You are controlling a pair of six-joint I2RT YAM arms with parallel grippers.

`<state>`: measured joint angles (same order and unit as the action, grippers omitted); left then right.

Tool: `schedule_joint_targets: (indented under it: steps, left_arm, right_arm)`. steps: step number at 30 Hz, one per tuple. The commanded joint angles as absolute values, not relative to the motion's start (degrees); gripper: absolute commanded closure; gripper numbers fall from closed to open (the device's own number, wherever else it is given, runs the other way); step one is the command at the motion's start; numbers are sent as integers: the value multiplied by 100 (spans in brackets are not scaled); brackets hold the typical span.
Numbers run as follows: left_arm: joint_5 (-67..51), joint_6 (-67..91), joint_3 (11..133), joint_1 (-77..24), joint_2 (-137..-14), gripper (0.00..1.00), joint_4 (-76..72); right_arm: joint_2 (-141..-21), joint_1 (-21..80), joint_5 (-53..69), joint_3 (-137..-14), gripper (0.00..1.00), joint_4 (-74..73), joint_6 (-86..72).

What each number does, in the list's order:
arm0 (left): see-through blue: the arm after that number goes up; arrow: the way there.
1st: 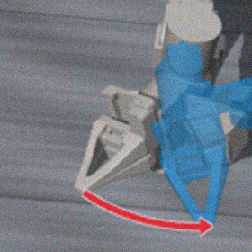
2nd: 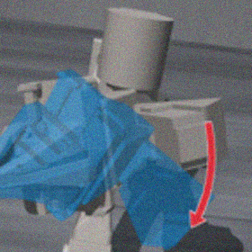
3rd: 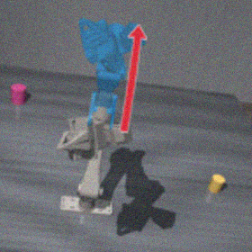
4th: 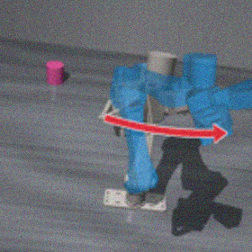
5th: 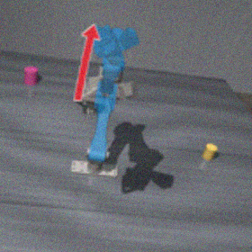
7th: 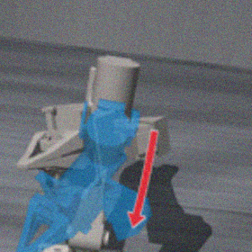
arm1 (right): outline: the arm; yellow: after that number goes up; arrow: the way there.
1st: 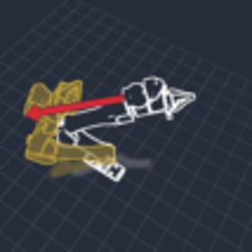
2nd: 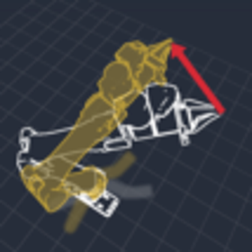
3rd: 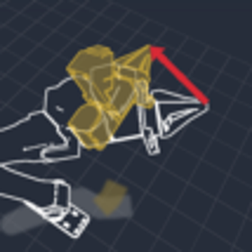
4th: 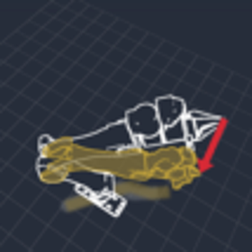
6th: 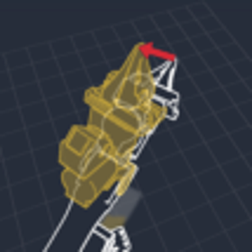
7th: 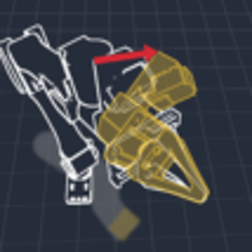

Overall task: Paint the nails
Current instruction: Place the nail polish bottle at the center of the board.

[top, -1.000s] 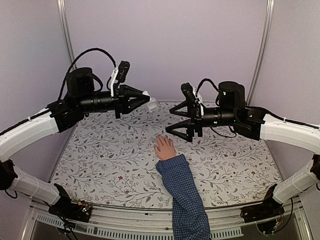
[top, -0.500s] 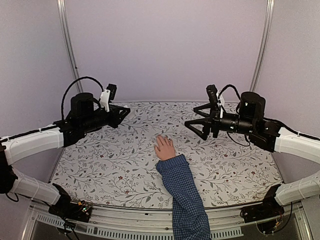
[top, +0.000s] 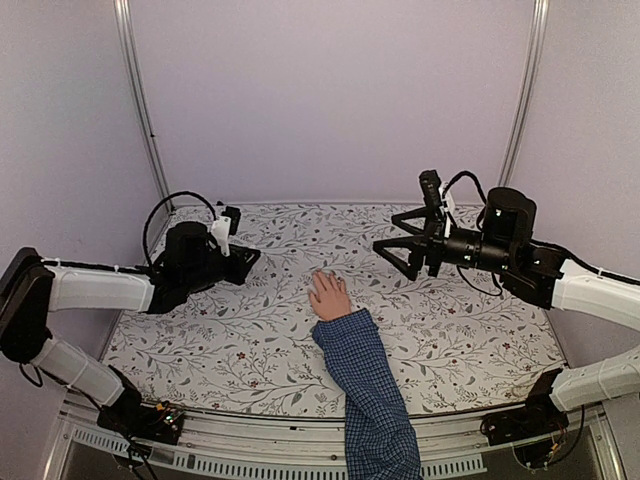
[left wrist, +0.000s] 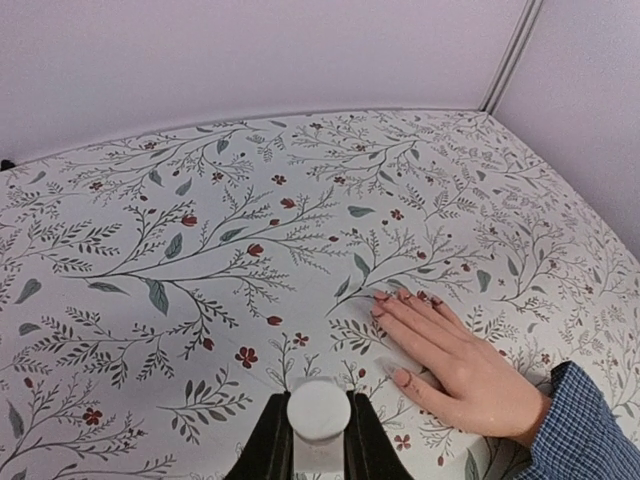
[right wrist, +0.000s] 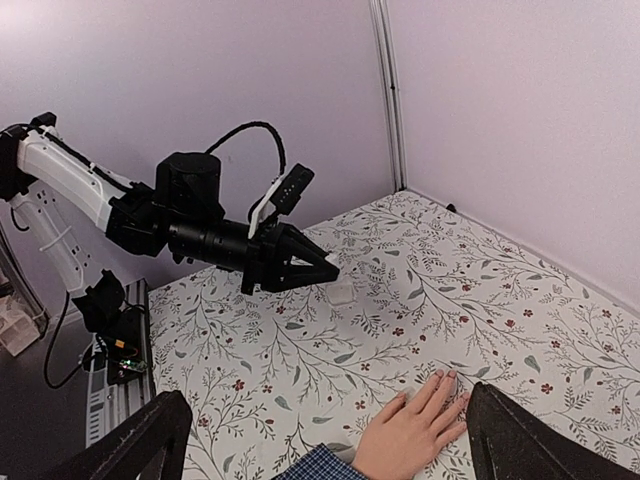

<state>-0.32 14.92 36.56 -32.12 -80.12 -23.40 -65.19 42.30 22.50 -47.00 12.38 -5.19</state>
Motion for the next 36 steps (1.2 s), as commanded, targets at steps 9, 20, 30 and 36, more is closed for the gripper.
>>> schedule_joint_targets:
  steps: [9,20,30,36]
  left_arm:
    - [373,1725,3337,-3156,-9314,100,-3628]
    - [543,1613,3123,-3187,-10003,97,-4360]
    - [503,1599,3391,-3209,-10129,69,-4048]
    - [466,1588,3454,-3216,-9831,49,-3620]
  right_arm:
    - [-6339,4201,2162,-4500,1,1524,-584]
    - [-6393,4200,2206,-4533,1,1529,-546]
    - [-6488,4201,2286,-4601,1,1536,-570]
    - [-6486,4197,2282,-4623,1,1506,-618]
